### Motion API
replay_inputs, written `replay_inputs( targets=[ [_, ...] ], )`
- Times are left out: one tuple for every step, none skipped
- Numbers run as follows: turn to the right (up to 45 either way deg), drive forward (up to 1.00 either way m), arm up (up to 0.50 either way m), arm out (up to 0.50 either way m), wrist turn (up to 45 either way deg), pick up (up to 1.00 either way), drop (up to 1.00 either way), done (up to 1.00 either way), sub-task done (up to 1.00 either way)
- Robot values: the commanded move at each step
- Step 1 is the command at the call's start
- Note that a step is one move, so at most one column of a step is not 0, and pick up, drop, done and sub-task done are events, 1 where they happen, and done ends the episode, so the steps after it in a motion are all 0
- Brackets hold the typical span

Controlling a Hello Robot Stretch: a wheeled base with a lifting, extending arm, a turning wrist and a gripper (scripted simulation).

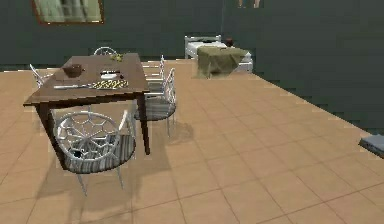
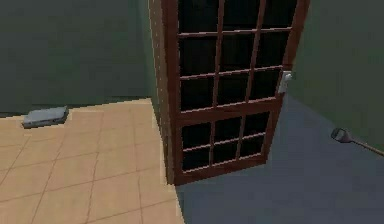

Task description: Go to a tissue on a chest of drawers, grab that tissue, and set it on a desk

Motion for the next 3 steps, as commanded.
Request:
replay_inputs(
  targets=[
    [-45.0,0.00,0.00,0.00,0.0,0.00,0.00,0.00,0.00],
    [-12.0,0.00,0.00,0.00,0.0,0.00,0.00,0.00,0.00],
    [0.0,1.00,0.00,0.00,0.0,0.00,0.00,0.00,0.00]
  ],
)
